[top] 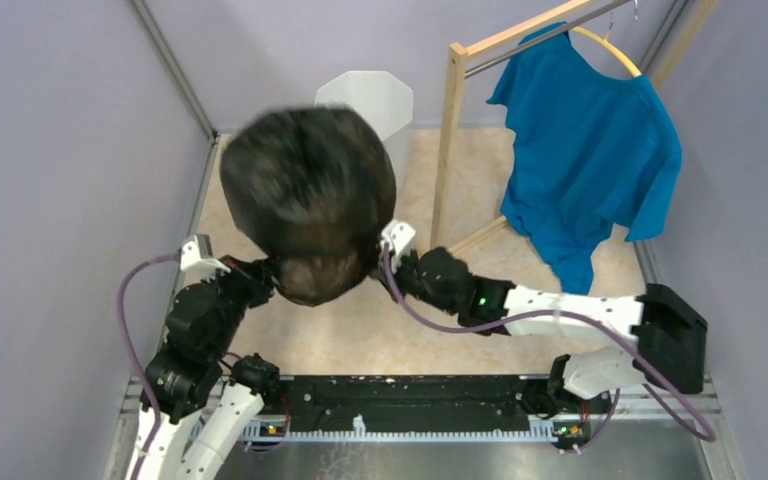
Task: Put the trash bags into the trash bin
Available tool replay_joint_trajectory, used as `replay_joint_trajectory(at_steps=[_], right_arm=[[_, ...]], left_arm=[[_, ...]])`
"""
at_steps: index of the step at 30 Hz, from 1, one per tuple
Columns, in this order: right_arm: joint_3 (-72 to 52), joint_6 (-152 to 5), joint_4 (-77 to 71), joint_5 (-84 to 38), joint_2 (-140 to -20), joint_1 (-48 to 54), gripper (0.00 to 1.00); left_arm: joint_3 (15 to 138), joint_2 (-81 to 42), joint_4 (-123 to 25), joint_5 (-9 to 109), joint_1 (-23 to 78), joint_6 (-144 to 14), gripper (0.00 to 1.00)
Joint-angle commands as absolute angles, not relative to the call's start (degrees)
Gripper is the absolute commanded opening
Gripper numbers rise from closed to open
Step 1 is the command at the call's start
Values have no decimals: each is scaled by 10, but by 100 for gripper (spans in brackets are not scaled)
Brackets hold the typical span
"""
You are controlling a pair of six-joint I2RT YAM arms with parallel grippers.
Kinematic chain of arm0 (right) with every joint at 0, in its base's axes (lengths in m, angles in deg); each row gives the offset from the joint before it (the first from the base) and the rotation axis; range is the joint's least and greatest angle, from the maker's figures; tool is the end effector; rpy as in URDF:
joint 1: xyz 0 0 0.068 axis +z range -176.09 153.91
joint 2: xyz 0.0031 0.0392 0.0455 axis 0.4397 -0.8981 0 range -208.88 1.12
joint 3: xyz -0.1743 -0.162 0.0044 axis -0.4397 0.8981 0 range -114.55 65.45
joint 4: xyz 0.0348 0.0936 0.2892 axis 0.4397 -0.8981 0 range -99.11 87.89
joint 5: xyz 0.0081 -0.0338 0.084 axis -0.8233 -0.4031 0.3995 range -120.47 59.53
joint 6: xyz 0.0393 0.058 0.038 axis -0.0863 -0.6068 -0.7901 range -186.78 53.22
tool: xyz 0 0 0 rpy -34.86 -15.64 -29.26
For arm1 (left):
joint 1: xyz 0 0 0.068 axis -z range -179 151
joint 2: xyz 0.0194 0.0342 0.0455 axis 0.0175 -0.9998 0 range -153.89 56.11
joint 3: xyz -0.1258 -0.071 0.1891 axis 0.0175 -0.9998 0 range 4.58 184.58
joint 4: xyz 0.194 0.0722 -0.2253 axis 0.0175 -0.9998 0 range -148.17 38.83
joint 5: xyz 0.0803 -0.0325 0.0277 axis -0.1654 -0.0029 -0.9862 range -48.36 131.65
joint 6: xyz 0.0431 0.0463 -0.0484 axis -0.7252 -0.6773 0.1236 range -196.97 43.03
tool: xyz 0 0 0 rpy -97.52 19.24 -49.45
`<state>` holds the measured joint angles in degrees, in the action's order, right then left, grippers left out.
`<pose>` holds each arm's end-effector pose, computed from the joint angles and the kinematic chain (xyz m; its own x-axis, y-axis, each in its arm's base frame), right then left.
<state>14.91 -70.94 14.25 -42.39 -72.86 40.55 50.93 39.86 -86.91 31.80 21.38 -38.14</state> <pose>0.1674 0.3514 0.2540 -0.1080 -0.0709 -0.9916 -0.8112 0.5829 0.0466 0.1586 -0.0465 0.3617 -0.1869 -0.5895 -0.7858 0.0853 0.7872 -0.6108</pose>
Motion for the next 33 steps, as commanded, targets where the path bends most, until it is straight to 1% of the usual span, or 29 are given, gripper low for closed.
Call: replay_joint_trajectory(at_steps=[1,4,7,11,14,15,17,21,24,27,30,33], right_arm=[[207,-794,154,-401,-722,402,0],[170,-774,103,-400,-694,402,0],[95,-732,45,-401,-658,403,0],[-48,-698,-11,-372,-615,403,0],[-95,-702,-9,-334,-586,403,0],[-94,-707,-4,-331,-576,403,0],[-69,-718,7,-332,-563,403,0],[12,-755,-3,-372,-568,402,0],[64,-783,-6,-376,-571,403,0],[92,-791,-10,-384,-564,402,0],[86,-782,-19,-398,-562,403,0],[84,-778,-19,-391,-562,402,0]], left_arm=[[527,454,-961,255,217,-303,0],[595,431,-945,252,224,-349,0],[712,358,-925,272,235,-421,0],[913,263,-888,349,236,-510,0],[1010,217,-886,391,236,-530,0],[1019,214,-886,394,236,-529,0],[994,229,-884,388,236,-520,0],[858,292,-902,357,236,-486,0],[816,320,-942,333,240,-478,0],[840,317,-965,310,247,-496,0],[895,300,-975,297,253,-516,0],[913,291,-982,299,254,-525,0]])
